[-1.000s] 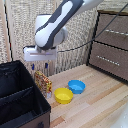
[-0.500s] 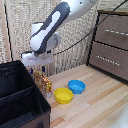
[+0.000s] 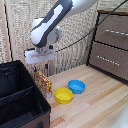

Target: Position your gripper near the granola bar, please. Lightly grip the granola bar with your gripping tool. Relocate your gripper along with the granola bar toward the leading division of the caddy with caution. Gently release the granola bar into the leading division of the caddy.

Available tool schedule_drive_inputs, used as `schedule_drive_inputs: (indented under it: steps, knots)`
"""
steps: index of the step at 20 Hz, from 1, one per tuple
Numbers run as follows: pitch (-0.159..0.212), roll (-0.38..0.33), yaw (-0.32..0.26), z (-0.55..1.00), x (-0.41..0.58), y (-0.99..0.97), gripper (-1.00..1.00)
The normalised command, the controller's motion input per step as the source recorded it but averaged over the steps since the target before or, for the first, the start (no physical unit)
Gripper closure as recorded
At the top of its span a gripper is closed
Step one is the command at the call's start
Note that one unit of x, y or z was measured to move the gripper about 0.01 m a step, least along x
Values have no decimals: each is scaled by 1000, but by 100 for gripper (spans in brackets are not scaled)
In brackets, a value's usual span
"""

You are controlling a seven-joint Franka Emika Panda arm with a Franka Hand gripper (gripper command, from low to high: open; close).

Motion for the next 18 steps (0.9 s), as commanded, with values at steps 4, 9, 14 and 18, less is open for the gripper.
schedule_drive_inputs:
  steps: [4,9,14,18]
  knots:
    - [23,-63,0,-381,11,107,-100]
    - [13,-65,21,-363,31,-112,100]
    - [34,-8,25,-117,185,-11,100]
    - [9,0,-5,-2,38,95,100]
